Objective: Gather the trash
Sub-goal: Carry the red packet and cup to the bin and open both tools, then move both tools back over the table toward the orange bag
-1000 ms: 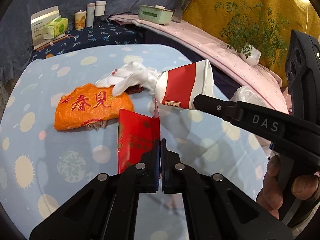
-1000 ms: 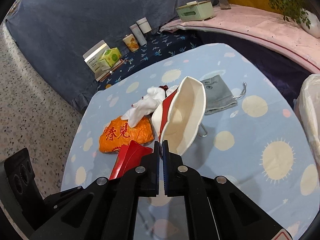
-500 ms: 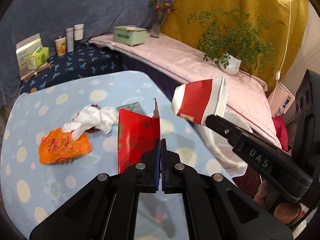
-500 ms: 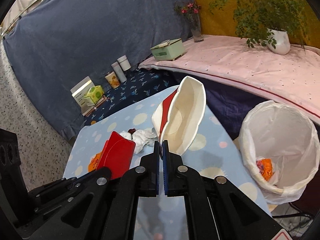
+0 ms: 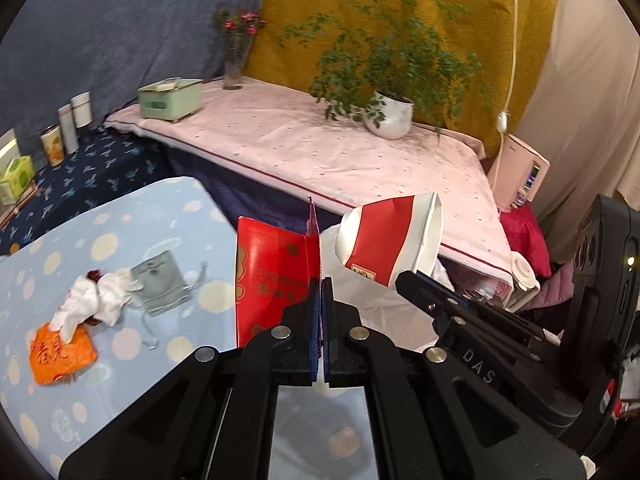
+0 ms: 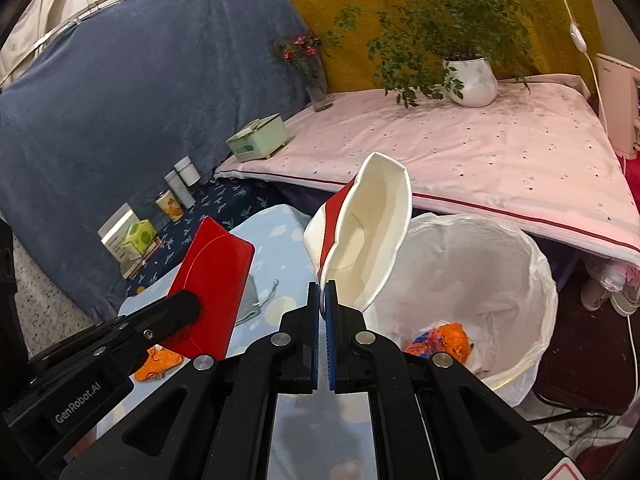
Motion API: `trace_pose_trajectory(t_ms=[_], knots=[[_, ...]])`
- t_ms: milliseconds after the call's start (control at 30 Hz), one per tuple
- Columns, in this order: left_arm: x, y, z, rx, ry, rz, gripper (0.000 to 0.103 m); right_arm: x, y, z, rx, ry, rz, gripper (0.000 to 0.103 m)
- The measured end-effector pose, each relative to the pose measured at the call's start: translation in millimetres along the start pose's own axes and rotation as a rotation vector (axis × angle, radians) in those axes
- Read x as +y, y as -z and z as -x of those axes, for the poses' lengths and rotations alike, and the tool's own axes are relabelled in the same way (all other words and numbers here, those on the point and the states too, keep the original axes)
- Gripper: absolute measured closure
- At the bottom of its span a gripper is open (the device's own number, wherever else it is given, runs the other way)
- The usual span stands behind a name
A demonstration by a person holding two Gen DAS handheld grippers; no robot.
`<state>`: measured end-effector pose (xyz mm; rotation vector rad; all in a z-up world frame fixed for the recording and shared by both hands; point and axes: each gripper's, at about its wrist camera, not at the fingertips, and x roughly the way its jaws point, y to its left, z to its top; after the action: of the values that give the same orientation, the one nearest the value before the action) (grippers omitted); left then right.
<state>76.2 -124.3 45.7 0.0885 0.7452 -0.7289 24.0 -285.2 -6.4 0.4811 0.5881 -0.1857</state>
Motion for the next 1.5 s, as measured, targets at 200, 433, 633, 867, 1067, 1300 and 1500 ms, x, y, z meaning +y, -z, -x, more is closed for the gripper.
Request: trace_pose_trajectory(t_ms=[200, 433, 633, 867, 1067, 1300, 1500], knots=[[-35.9, -8.6, -24.9, 0.022, 0.049, -0.047, 0.103, -35.0, -1.5, 0.2, -0.001, 0.041, -0.046, 0.099], [-60.5, -13.5, -52.5, 0.054, 0.082, -0.084, 0.102, -62.9, 1.6, -6.7, 0.012, 0.073, -0.089, 0.099], [-67.1, -14.1, -73.6, 0.08, 0.097, -0.093, 0.101, -73.2, 4.5, -17.7, 0.03, 0.094, -0.1, 0.097], [-51.5, -16.1, -81.6, 0.061, 0.045, -0.048, 0.053, -79.6, 5.3, -24.8, 0.042, 0.117, -0.112, 0.087], [-34.1, -15.0, -79.0, 0.06, 0.003, -0.033, 0.053, -70.3, 4.5, -26.9, 0.046, 0.112, -0.1, 0.081], [-5.5, -6.9, -69.0, 0.055, -0.047, 0.015, 0.052, -41.9, 7.5, -29.5, 0.053, 0.095, -0.045, 0.073], [23.0, 0.1, -55.7, 0.042, -0.097, 0.066, 0.051, -12.5, 12.1, -34.2, 0.069, 0.071, 0.009, 0.073]])
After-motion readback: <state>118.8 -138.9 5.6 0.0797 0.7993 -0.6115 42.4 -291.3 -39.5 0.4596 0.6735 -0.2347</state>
